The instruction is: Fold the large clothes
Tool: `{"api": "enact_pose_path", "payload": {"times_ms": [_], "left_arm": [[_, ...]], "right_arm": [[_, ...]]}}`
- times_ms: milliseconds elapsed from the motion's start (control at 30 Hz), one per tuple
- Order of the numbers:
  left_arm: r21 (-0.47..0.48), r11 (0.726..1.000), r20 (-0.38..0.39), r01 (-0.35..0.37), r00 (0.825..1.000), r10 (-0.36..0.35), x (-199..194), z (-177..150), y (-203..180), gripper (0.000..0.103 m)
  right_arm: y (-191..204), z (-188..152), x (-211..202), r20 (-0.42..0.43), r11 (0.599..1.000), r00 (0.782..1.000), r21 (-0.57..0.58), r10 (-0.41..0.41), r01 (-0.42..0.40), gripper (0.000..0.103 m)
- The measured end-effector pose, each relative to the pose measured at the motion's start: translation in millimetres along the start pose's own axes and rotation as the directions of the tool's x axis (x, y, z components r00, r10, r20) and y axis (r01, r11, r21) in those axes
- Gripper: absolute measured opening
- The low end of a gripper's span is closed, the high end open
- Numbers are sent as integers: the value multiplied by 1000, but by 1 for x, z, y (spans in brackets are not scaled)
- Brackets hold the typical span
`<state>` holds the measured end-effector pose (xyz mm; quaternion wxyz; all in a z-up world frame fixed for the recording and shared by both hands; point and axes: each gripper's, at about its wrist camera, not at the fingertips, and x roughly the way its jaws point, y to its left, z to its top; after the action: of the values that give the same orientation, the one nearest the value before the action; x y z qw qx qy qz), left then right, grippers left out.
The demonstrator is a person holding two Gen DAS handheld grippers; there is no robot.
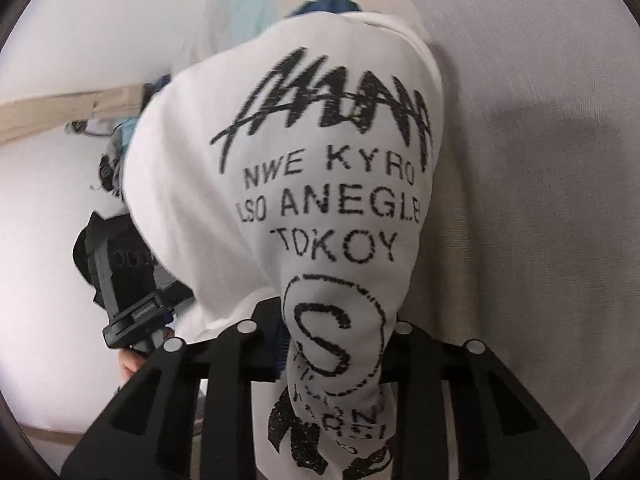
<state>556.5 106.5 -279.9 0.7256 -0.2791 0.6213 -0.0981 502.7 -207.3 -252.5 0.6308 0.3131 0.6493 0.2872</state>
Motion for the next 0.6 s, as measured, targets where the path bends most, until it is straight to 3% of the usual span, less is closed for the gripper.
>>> {"api": "enact_pose_path", "payload": {"times_ms": [133,233,400,600], "left_arm": [[42,998,41,-40,998,38,-10,-10,-21,21],[111,990,57,-84,995,78,-16,-13,-41,20],[195,975,96,-110,991,93,-48,-21,-56,20],[243,957,166,-160,979,121,-160,-7,-38,20]], "right_arm": [[16,-8,-11,33,999,999,-46,22,-20,24],[41,-23,-23,77,986,996,-157,-35,46,24],[84,-48,-35,153,972,986,-214,-60,92,23],[179,-64,-13,188,960,982,-268,-28,79,23]]}}
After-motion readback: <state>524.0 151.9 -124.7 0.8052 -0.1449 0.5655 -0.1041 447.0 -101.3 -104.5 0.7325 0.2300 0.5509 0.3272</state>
